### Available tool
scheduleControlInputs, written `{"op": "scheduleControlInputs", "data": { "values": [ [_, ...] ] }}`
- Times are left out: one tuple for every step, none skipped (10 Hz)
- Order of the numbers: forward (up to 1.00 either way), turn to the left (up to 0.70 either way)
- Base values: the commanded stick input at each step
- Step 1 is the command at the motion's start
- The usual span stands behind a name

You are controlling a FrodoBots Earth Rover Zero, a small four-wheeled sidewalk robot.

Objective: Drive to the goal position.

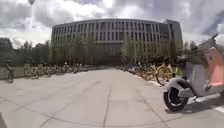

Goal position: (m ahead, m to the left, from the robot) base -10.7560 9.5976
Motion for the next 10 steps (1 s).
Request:
{"op": "scheduleControlInputs", "data": {
  "values": [
    [0.00,0.70],
    [0.00,0.70],
    [0.00,0.70],
    [0.00,0.69],
    [0.00,0.67],
    [0.00,0.70],
    [0.00,0.70],
    [0.00,0.70],
    [0.00,0.70],
    [0.00,0.70]
  ]
}}
